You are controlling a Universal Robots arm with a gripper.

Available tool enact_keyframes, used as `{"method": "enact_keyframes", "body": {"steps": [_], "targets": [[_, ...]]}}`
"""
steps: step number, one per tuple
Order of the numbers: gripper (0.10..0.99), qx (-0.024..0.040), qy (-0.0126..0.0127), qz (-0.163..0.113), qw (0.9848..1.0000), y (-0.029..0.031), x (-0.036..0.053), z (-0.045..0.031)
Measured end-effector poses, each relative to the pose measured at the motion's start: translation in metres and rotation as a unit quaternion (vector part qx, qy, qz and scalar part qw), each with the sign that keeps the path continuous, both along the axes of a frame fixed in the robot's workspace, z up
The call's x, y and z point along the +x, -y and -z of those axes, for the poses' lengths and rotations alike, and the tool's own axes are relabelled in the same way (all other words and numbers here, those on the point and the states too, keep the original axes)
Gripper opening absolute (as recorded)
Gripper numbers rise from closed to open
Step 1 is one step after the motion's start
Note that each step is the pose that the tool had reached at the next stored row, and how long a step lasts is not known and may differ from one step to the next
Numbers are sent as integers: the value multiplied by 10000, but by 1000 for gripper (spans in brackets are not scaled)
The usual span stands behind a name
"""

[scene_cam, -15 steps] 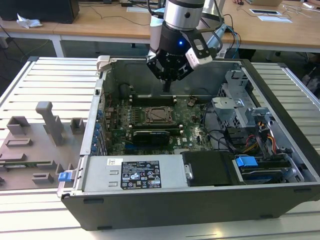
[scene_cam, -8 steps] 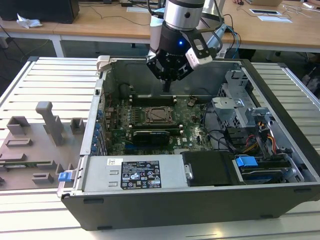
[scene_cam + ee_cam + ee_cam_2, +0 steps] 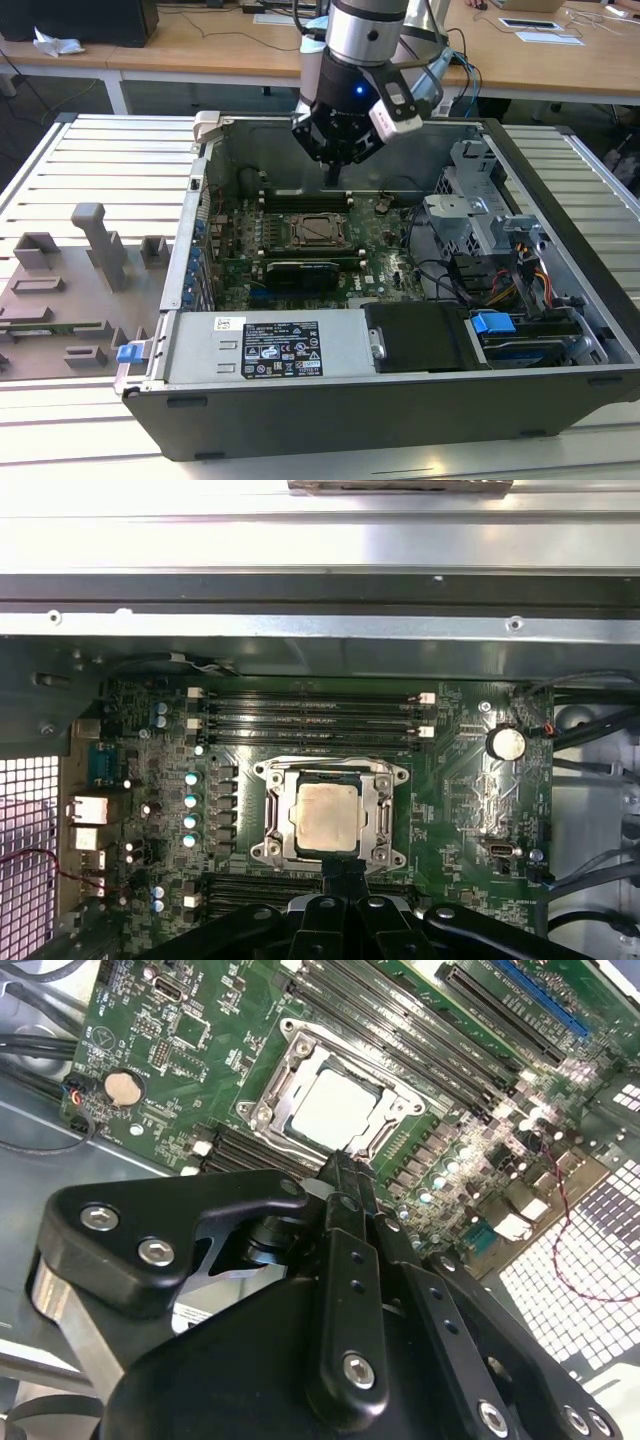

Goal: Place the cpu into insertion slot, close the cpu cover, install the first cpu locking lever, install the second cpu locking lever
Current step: 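Install the second cpu locking lever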

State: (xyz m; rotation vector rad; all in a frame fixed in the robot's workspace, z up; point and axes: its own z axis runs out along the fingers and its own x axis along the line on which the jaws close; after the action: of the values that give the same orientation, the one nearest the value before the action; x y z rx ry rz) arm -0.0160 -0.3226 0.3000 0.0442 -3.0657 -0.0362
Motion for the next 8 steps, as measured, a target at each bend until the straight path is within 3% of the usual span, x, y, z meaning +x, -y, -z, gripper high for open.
{"method": "enact_keyframes", "body": {"steps": [8], "targets": [[106, 0, 0, -1, 10000, 5, -5, 82]]}}
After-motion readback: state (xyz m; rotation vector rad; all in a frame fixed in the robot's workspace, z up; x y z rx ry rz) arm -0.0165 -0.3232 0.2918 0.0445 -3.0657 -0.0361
